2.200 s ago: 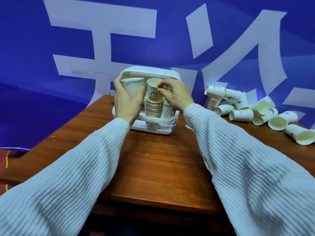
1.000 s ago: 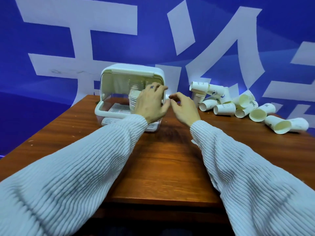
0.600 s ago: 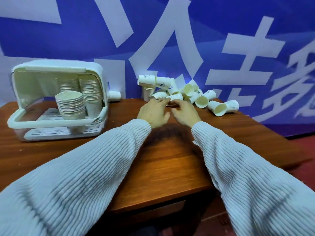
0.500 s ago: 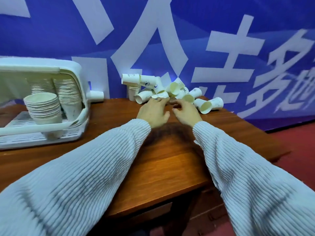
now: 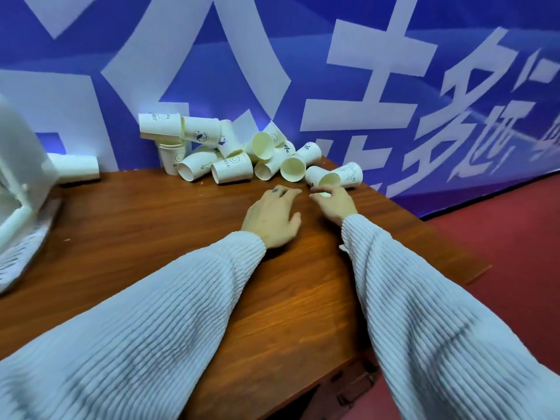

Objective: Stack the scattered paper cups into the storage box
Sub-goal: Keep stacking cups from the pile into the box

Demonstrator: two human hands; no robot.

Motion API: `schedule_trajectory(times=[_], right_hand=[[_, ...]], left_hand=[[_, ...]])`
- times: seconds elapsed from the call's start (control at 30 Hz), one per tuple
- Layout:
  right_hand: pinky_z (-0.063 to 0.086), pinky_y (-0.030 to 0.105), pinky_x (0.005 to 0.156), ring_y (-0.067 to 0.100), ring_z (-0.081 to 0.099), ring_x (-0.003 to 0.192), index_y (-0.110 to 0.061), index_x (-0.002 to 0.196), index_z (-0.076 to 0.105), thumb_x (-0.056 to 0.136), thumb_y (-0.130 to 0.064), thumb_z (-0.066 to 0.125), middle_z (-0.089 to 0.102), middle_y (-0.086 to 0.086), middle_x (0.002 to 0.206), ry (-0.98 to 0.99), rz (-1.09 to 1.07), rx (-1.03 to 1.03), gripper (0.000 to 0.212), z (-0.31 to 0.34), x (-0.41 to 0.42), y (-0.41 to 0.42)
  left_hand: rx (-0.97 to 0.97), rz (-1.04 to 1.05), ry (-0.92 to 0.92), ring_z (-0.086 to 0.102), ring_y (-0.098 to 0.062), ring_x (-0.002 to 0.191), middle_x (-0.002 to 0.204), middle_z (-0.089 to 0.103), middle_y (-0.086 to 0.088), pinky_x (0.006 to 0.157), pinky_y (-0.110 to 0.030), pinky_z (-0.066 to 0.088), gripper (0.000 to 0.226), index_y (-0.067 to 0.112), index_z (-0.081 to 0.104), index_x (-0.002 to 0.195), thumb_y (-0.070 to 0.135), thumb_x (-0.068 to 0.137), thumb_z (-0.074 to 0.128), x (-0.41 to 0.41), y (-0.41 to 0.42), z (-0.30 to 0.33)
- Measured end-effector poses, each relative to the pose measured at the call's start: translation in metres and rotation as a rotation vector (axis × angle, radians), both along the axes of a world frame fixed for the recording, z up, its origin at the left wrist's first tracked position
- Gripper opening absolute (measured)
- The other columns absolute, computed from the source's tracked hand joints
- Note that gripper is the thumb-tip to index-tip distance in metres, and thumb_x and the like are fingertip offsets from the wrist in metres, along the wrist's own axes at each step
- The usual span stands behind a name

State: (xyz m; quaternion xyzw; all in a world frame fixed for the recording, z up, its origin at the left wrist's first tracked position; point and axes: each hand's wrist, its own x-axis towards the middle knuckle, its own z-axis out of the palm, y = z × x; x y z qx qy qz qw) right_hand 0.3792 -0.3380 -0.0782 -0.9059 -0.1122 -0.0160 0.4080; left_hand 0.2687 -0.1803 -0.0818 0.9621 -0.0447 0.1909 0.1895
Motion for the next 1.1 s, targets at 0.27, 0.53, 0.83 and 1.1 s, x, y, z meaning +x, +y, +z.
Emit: schedule_trajectory(times=[0.27, 0.53, 0.83, 1.1], right_hand=[[0.052, 0.036, 0.094, 0.020, 0.067, 0.110, -0.023, 0.110, 0.078, 0.094, -0.034, 0.063, 0.073, 0.000, 0.118, -0.228, -0.103, 0.151, 0.025, -0.008, -0.001, 0.018], [0.053, 0.042, 0.086, 0.019, 0.065, 0.086, -0.014, 0.085, 0.068, 0.095, -0.038, 0.060, 0.071, 0.001, 0.086, -0.276, 0.032, 0.391, 0.028, 0.011, 0.000, 0.000], [0.038, 0.047, 0.117, 0.028, 0.043, 0.144, -0.025, 0.156, 0.039, 0.097, -0.034, 0.058, 0.047, 0.005, 0.157, -0.093, -0.254, 0.214, 0.063, 0.015, 0.102, -0.024], [0.044, 0.031, 0.098, 0.023, 0.055, 0.128, -0.015, 0.151, 0.046, 0.097, -0.021, 0.063, 0.055, 0.007, 0.148, -0.047, -0.277, 0.297, 0.056, 0.000, 0.130, -0.023]], left_hand=[[-0.039, 0.041, -0.026, 0.029, -0.027, 0.148, 0.163, 0.028, -0.006, 0.116, -0.046, 0.037, 0.084, 0.025, 0.023, 0.160, 0.037, 0.089, 0.068, 0.029, 0.010, -0.012], [0.017, 0.128, -0.207, 0.054, -0.031, 0.125, 0.142, 0.053, -0.007, 0.103, -0.044, 0.040, 0.078, 0.018, 0.034, 0.153, 0.042, 0.087, 0.068, 0.054, -0.008, -0.022], [-0.041, 0.057, -0.275, 0.048, -0.025, 0.133, 0.150, 0.047, -0.004, 0.110, -0.041, 0.036, 0.079, 0.020, 0.035, 0.154, 0.047, 0.088, 0.067, 0.062, -0.006, -0.029], [-0.107, 0.075, -0.270, 0.046, -0.023, 0.135, 0.151, 0.047, -0.002, 0.110, -0.042, 0.038, 0.080, 0.021, 0.035, 0.155, 0.046, 0.087, 0.069, 0.065, -0.004, -0.029]])
